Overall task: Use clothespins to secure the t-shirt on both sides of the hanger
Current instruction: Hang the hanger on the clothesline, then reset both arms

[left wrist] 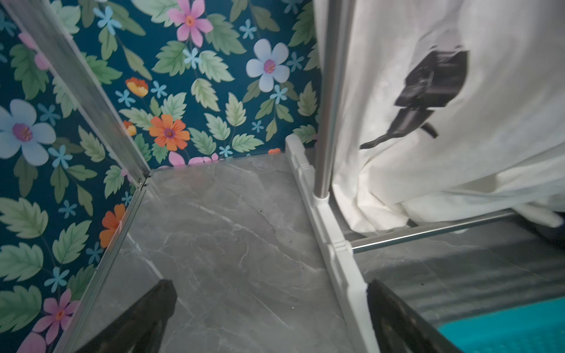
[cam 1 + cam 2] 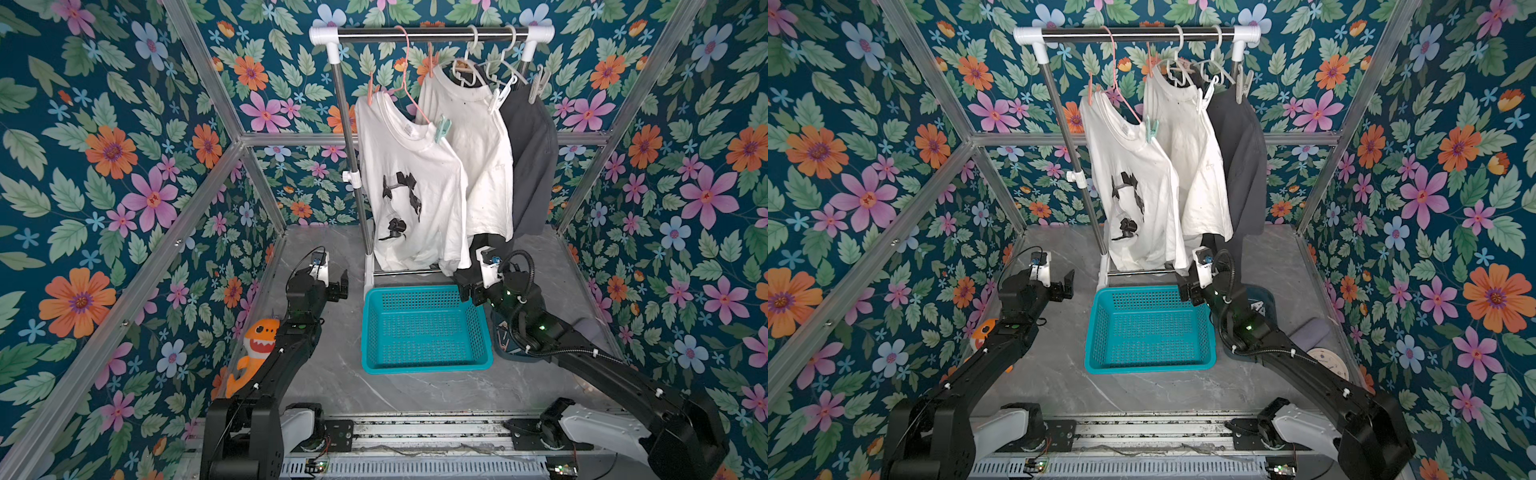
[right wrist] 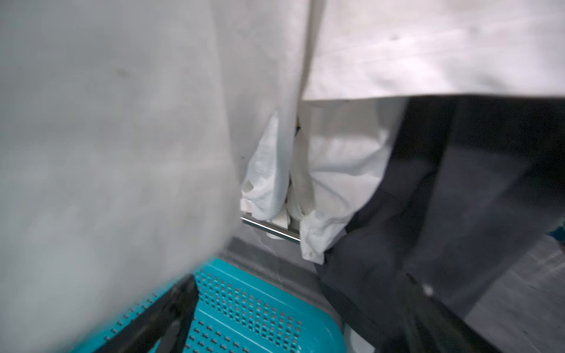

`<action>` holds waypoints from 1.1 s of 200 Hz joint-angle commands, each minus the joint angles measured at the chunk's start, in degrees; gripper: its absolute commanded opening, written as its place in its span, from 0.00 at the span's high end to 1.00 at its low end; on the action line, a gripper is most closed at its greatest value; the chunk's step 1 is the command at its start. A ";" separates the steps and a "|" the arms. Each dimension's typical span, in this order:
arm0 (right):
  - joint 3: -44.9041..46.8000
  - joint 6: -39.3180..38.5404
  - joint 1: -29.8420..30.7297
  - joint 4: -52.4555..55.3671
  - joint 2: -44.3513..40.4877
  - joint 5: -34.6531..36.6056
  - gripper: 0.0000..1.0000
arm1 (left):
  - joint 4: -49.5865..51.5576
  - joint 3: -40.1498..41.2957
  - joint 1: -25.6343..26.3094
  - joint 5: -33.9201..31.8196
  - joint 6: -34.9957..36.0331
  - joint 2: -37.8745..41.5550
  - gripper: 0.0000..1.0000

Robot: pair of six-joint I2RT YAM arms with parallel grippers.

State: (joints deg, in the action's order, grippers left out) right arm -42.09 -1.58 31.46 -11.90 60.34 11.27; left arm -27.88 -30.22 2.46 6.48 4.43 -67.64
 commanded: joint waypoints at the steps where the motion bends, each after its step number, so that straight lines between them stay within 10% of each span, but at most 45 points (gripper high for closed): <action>1: 6.07 1.78 -5.79 -1.60 -5.90 1.77 0.00 | -14.08 5.15 -2.89 2.36 -3.16 -2.28 0.00; 118: 30.40 1.24 -27.49 -30.39 -5.13 2.09 0.00 | -53.53 18.88 -6.06 0.05 -6.49 -24.97 0.00; 220: 26.59 3.75 -29.88 -46.78 23.31 -2.39 0.00 | -42.81 14.40 -4.30 -6.48 -6.36 -24.03 0.00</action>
State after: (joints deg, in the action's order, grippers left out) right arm -11.51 1.67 1.56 -56.05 81.56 9.63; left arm -70.48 -15.68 -1.87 0.82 -1.69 -91.77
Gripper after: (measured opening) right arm 0.995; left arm 0.999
